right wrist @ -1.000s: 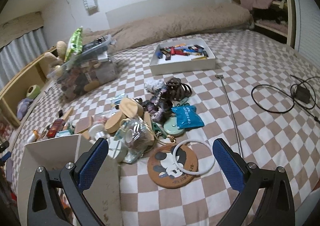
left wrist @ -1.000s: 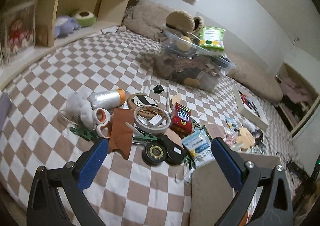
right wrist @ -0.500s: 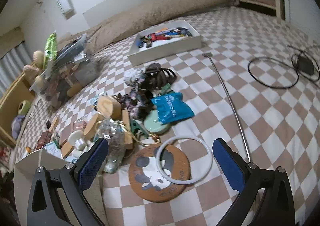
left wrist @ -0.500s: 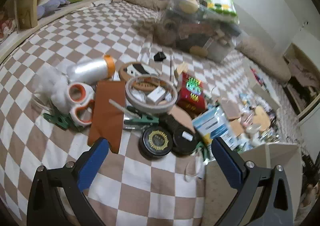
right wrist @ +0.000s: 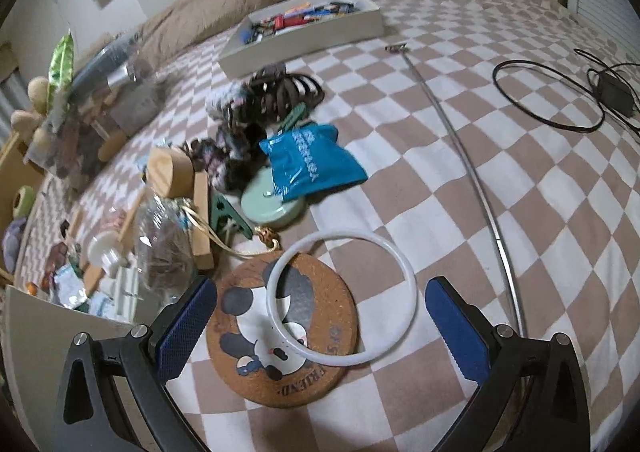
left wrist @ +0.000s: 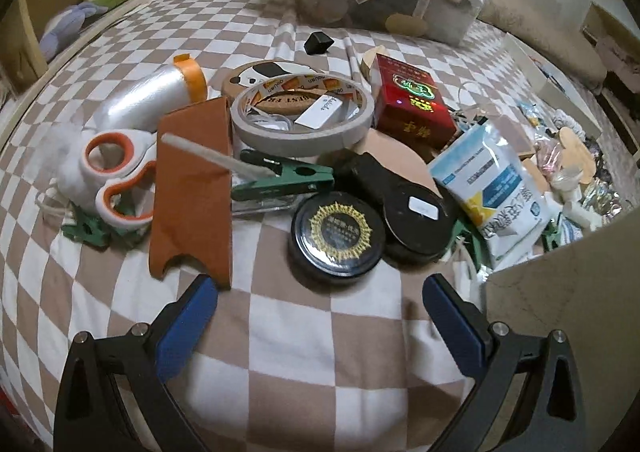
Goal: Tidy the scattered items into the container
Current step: 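Close left gripper on the black round tin while right gripper grasps the white ring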
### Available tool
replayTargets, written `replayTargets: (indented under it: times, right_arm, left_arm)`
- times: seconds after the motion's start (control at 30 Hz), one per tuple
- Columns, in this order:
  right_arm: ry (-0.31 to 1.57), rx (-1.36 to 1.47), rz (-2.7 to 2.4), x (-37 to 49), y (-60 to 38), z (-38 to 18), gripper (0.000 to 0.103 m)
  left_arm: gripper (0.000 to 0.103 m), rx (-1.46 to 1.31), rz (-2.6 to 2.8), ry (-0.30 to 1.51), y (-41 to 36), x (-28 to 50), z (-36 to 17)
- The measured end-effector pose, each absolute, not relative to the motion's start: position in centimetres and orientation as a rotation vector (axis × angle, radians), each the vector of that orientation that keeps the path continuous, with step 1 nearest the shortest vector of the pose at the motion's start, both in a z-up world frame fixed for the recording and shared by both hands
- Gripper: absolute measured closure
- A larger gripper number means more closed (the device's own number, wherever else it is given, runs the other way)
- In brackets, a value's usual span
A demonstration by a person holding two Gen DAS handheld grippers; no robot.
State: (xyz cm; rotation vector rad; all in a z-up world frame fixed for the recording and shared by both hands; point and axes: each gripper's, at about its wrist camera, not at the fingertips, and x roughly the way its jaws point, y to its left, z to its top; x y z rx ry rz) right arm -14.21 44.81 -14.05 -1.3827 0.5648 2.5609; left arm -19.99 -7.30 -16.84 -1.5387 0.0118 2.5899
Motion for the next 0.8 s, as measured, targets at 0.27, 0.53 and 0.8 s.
replayTargets:
  times: [0.27, 0.53, 0.8]
  right_arm:
    - [0.47, -1.463, 2.507, -15.2, 44.4, -15.4, 0.0]
    - [0.4, -1.448, 2.525, -15.3, 43.9, -16.2, 0.0]
    - [0.422, -1.382, 2.567, -14.7, 44.1, -16.3, 0.0]
  left_arm:
    - [0.0, -1.532, 2.607, 0.227, -5.9, -20.6, -17.9]
    - [0.0, -1.537, 2.598, 0.179, -6.1, -20.9, -18.1]
    - [0.0, -1.543, 2.601, 0.226, -5.5, -21.2, -18.1]
